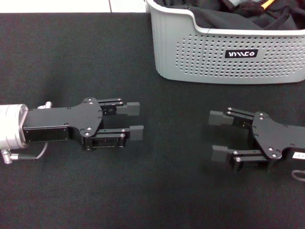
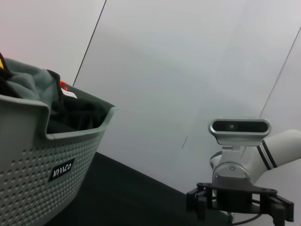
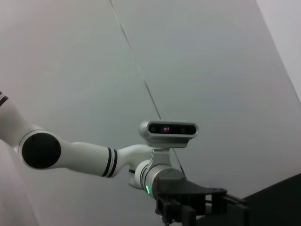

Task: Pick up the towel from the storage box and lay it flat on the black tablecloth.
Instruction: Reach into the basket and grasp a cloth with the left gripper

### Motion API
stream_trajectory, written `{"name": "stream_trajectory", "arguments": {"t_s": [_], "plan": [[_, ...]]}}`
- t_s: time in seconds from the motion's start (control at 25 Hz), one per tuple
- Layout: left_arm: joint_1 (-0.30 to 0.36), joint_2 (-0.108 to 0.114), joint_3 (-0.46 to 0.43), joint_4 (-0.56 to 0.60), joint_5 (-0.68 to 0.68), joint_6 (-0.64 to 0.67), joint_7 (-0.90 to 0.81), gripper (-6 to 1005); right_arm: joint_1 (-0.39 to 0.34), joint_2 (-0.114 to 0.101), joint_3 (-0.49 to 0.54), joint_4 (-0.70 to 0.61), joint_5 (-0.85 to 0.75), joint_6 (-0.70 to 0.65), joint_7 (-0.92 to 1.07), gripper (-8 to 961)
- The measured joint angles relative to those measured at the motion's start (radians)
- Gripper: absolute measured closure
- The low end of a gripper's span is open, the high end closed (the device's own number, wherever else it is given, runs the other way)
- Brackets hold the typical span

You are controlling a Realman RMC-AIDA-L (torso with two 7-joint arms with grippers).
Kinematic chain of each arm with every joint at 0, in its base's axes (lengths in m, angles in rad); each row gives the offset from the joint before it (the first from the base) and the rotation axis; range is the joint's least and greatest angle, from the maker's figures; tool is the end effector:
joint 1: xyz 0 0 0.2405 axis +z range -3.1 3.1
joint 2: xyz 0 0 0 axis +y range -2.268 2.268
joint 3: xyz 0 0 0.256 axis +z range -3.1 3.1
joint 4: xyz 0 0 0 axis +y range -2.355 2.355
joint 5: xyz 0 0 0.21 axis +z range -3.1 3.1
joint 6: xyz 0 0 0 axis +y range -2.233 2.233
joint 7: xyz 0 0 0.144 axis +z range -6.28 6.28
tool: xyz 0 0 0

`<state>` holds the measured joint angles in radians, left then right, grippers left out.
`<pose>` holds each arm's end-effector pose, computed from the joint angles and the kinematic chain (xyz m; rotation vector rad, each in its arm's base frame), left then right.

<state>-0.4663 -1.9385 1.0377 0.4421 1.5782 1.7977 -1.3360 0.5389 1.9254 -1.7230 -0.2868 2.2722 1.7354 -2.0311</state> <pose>-0.2599 0.2830 0.0134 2.8594 0.6625 1.0842 0.2279 0.2791 -0.0221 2.7658 -0.4788 -1.2628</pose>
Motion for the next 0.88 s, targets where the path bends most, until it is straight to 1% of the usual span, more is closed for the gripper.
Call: {"name": "stream_trajectory", "arguments": {"t_s": [0.12, 0.28, 0.48, 0.56, 0.76, 0.8, 0.88], "plan": [[0.001, 0.002, -0.001, 0.001, 0.000, 0.000, 0.003, 294, 0.005, 0.006, 0.002, 0.000, -0.014, -0.004, 0.000, 76], [0.002, 0.001, -0.001, 0.003, 0.000, 0.006, 0.041, 296, 0.006, 0.008, 0.003, 0.000, -0.036, -0.013, -0.010, 76], [0.025, -0.017, -0.001, 0.003, -0.002, 0.010, 0.245, 298, -0.003, 0.005, 0.005, 0.000, -0.056, -0.034, -0.108, 76], [0.031, -0.024, -0.001, 0.003, -0.007, 0.010, 0.282, 299, -0.003, 0.002, 0.011, 0.000, -0.056, -0.039, -0.120, 76], [0.034, -0.035, -0.017, 0.010, -0.030, 0.019, 0.268, 302, -0.011, 0.002, 0.038, 0.001, -0.061, -0.042, -0.121, 76], [0.036, -0.043, -0.032, 0.035, -0.052, 0.027, 0.242, 302, -0.018, 0.002, 0.052, 0.003, -0.061, -0.049, -0.121, 76], [0.035, -0.063, -0.072, 0.141, -0.118, 0.036, 0.135, 303, -0.042, 0.003, 0.086, 0.006, -0.061, -0.067, -0.124, 76]]}}
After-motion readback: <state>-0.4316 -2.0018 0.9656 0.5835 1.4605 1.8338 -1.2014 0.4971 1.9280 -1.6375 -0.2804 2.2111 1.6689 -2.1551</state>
